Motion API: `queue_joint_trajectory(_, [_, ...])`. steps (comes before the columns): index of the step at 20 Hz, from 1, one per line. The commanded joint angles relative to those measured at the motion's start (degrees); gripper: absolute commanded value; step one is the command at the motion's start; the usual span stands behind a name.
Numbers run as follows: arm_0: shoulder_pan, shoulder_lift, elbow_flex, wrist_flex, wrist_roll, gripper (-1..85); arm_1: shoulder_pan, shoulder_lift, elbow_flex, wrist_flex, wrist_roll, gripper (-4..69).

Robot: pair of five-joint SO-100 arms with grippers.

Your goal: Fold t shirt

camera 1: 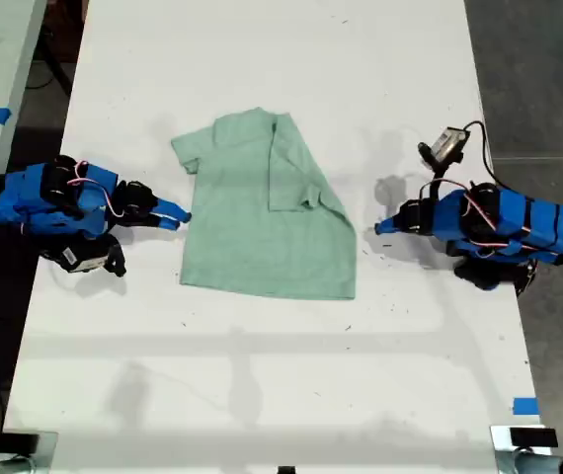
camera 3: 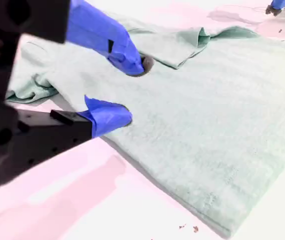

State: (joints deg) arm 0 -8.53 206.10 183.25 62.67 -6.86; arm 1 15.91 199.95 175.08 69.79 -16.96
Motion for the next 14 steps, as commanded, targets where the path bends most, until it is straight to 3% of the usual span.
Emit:
queue_joint_trajectory(1, [-0.18,0.35,0.35,-1.14,0.62,12.3,0.62,0.79,3.08,0.26,0.35,0.4])
queue_joint_trajectory(14, [-0.09,0.35,0.35,-1.14,0.62,12.3,1.23,0.79,3.08,0.35,0.70,0.4])
